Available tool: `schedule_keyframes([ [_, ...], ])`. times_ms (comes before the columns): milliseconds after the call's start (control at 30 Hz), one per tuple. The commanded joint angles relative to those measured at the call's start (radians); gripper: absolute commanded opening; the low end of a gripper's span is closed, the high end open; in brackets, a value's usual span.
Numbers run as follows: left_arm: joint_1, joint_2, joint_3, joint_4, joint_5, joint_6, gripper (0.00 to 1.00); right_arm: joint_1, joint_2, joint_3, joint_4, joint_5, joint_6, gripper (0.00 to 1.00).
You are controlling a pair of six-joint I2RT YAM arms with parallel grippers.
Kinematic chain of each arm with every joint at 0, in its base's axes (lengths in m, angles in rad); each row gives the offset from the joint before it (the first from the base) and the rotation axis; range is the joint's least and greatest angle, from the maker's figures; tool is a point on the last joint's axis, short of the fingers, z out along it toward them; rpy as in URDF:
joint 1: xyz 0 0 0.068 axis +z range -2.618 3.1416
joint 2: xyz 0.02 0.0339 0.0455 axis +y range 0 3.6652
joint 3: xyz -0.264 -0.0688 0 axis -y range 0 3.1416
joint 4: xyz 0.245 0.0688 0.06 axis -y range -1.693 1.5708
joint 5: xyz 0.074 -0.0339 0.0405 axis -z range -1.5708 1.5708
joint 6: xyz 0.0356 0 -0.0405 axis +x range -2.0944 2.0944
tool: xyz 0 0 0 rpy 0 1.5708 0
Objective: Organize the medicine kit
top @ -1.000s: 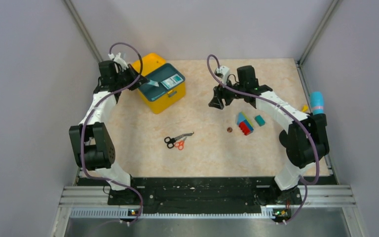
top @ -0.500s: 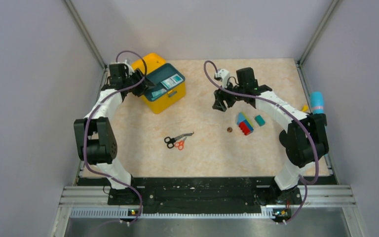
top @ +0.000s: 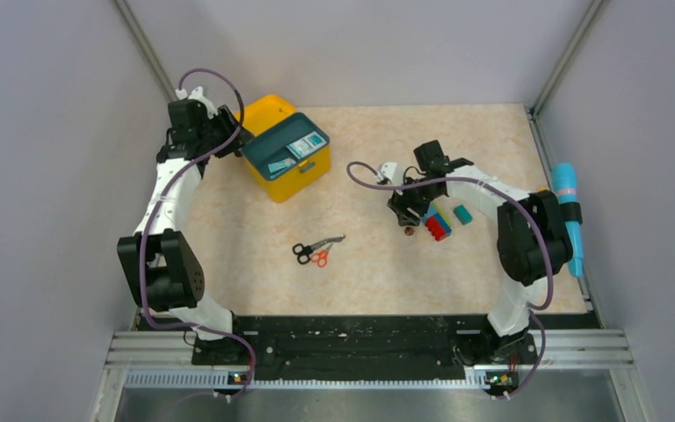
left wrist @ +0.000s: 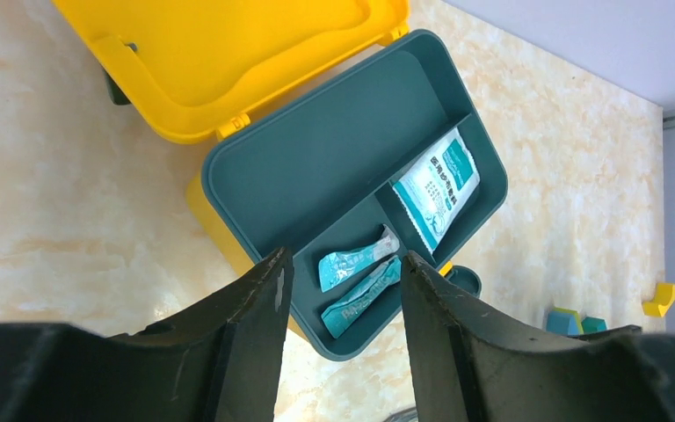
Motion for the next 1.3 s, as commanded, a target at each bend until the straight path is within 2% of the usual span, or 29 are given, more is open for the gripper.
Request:
schedule_keyframes([
  [0, 0.018, -0.036, -0.002, 0.039, 0.008, 0.005, 0.53, 0.004, 0.033, -0.004, -0.071, 0.052, -0.160, 0.62],
  [133, 0.026, -0.038, -0.011, 0.040, 0.017, -0.004, 0.53, 0.031, 0.056, 0.001, -0.103, 0.077, -0.210, 0.64],
  [567, 0.030, -0.034, -0.019, 0.045, 0.027, -0.014, 0.53, 0.078, 0.058, -0.045, -0.123, 0.144, -0.252, 0.50],
  [667, 0.033, -0.032, -0.020, 0.046, 0.028, -0.018, 0.53, 0.079, 0.055, -0.053, -0.122, 0.156, -0.250, 0.43],
  [800, 0.035, -0.032, -0.028, 0.052, 0.034, -0.028, 0.52, 0.082, 0.052, -0.056, -0.118, 0.167, -0.253, 0.28],
  [900, 0.036, -0.031, -0.035, 0.053, 0.035, -0.028, 0.52, 0.089, 0.037, -0.040, -0.104, 0.152, -0.247, 0.24],
  [1000, 0.044, -0.034, -0.039, 0.046, 0.038, -0.031, 0.52, 0.104, 0.020, 0.038, -0.102, 0.107, -0.211, 0.22],
  [1133, 0.064, -0.047, -0.048, 0.033, 0.040, -0.025, 0.52, 0.126, 0.049, 0.283, -0.115, -0.038, -0.100, 0.20],
  [1267, 0.089, -0.065, -0.065, 0.024, 0.034, -0.005, 0.52, 0.173, 0.149, 0.523, -0.072, -0.145, 0.019, 0.19],
])
